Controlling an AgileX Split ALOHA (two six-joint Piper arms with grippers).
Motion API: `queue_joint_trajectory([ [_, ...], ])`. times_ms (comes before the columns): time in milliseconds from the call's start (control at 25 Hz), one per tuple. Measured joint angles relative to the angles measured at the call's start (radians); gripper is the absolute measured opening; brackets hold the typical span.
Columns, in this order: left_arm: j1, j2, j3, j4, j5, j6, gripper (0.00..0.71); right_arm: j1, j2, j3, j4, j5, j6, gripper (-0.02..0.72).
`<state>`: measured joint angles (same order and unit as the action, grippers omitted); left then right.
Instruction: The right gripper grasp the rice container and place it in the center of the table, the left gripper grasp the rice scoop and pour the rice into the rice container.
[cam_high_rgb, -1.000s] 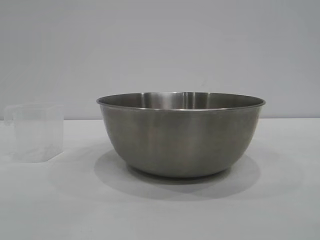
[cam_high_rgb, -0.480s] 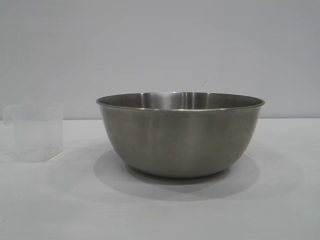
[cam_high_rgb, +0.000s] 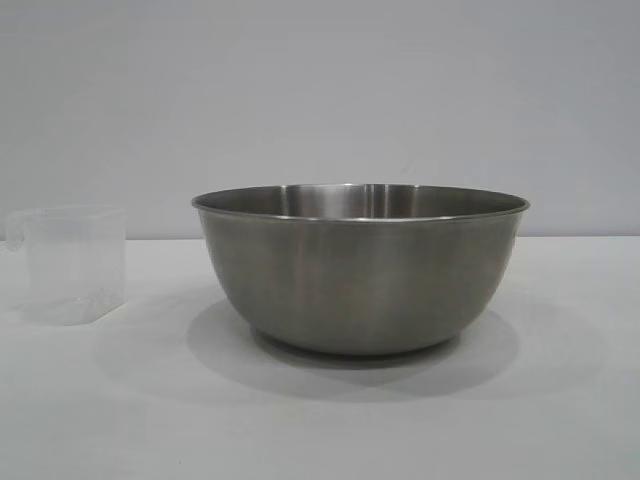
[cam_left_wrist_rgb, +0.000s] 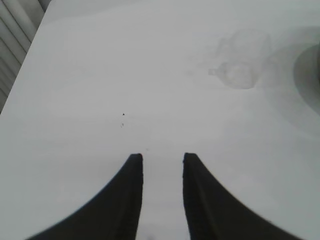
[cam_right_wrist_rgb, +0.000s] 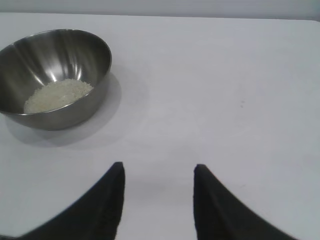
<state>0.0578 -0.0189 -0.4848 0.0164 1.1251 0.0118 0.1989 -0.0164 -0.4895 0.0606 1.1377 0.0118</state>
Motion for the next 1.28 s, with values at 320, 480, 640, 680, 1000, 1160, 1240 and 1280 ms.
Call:
queue_joint_trajectory([
  [320, 0.0, 0.0, 0.0, 0.0, 0.0, -0.002, 0.161, 0.0, 0.0, 0.0, 0.0, 0.0, 0.0, 0.311],
  [480, 0.0, 0.0, 0.0, 0.0, 0.0, -0.002, 0.161, 0.0, 0.0, 0.0, 0.0, 0.0, 0.0, 0.311],
  [640, 0.0, 0.0, 0.0, 0.0, 0.0, -0.002, 0.161, -0.001, 0.0, 0.0, 0.0, 0.0, 0.0, 0.311],
  [680, 0.0, 0.0, 0.0, 0.0, 0.0, -0.002, 0.161, -0.008, 0.0, 0.0, 0.0, 0.0, 0.0, 0.311],
  [1000, 0.0, 0.0, 0.0, 0.0, 0.0, -0.002, 0.161, -0.217, 0.0, 0.0, 0.0, 0.0, 0.0, 0.311],
  [1160, 0.0, 0.0, 0.0, 0.0, -0.002, -0.002, 0.161, -0.225, 0.0, 0.0, 0.0, 0.0, 0.0, 0.311],
  [1240, 0.0, 0.0, 0.0, 0.0, -0.002, -0.002, 0.161, -0.227, 0.0, 0.0, 0.0, 0.0, 0.0, 0.311],
  [1280, 0.0, 0.0, 0.0, 0.0, -0.002, -0.002, 0.161, -0.227, 0.0, 0.0, 0.0, 0.0, 0.0, 0.311],
])
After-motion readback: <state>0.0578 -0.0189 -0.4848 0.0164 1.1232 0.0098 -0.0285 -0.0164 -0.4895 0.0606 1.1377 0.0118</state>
